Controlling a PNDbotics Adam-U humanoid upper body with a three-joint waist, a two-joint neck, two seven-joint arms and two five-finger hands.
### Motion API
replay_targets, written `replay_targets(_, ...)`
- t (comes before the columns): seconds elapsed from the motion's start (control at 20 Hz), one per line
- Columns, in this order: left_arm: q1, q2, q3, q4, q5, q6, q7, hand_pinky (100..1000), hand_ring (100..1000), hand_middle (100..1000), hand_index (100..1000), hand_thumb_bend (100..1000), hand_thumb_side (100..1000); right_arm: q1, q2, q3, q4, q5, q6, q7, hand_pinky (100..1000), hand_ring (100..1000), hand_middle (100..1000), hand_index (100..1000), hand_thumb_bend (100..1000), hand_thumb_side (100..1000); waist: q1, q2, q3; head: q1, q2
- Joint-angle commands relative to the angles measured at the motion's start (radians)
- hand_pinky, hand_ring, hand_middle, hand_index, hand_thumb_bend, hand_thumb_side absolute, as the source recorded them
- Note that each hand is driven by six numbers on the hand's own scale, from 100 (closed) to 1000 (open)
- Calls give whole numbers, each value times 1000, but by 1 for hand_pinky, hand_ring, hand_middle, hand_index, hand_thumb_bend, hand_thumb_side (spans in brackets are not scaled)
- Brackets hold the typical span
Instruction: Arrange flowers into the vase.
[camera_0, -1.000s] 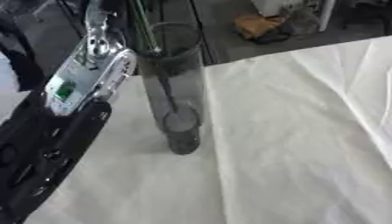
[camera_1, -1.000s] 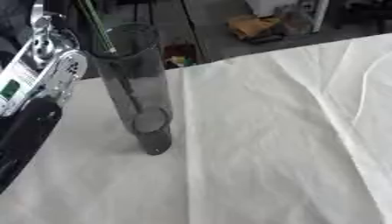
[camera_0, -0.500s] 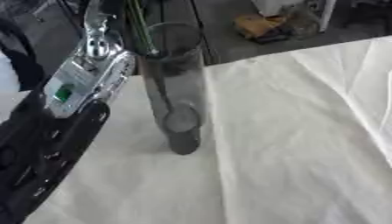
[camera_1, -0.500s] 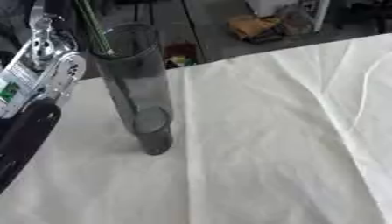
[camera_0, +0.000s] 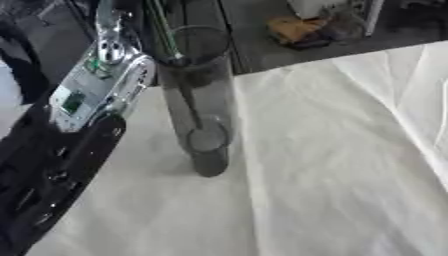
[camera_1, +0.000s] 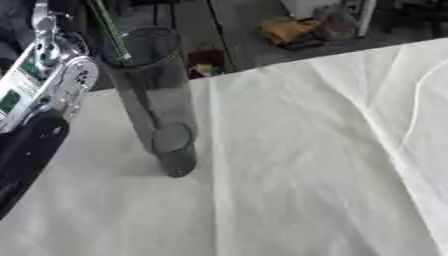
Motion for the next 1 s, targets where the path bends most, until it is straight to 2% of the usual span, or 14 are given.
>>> replay_targets(0.05, -23, 29, 9, -14, -22, 1, -9, 100, 100, 100, 146, 100, 782, -4, -11, -3, -16, -2, -8, -4, 758, 833, 569, 882, 100, 1000, -6, -28, 1, -3, -12)
replay_targets(0.25, -17, 40, 4, -17, -73, 11, -40, 100, 110, 100, 209, 100, 782, -4, -12, -3, -16, -4, -6, -3, 758, 833, 569, 882, 100, 1000, -5, -29, 3, -6, -13)
replay_targets(0.3, -16, 41, 3, -19, -83, 14, -50, 187, 193, 118, 253, 100, 786, -3, -12, -4, -16, -4, -6, -3, 758, 833, 569, 882, 100, 1000, -5, -30, 3, -6, -13)
replay_targets(0.35, -15, 41, 3, -21, -91, 16, -59, 200, 208, 126, 260, 100, 786, -4, -12, -4, -16, -4, -6, -3, 758, 833, 569, 882, 100, 1000, -5, -30, 4, -7, -14)
replay_targets(0.4, -15, 41, 4, -22, -96, 19, -65, 273, 287, 166, 300, 100, 791, -4, -12, -4, -16, -5, -6, -3, 757, 833, 569, 882, 100, 1000, -5, -30, 4, -6, -15)
replay_targets(0.6, -13, 40, 4, -33, -103, 17, -79, 351, 367, 212, 331, 144, 796, -4, -12, -5, -16, -6, -4, -3, 757, 833, 569, 882, 100, 1000, -5, -31, 4, -7, -18)
replay_targets(0.8, -12, 37, 6, -44, -89, -10, -87, 356, 365, 206, 323, 190, 795, -4, -12, -5, -16, -6, -4, -3, 757, 833, 568, 882, 100, 1000, -5, -31, 3, -8, -22)
replay_targets(1.0, -12, 42, 1, -52, -93, -21, -93, 356, 366, 204, 322, 176, 787, -4, -12, -5, -16, -6, -3, -3, 757, 833, 568, 882, 100, 1000, -5, -30, 4, -9, -20)
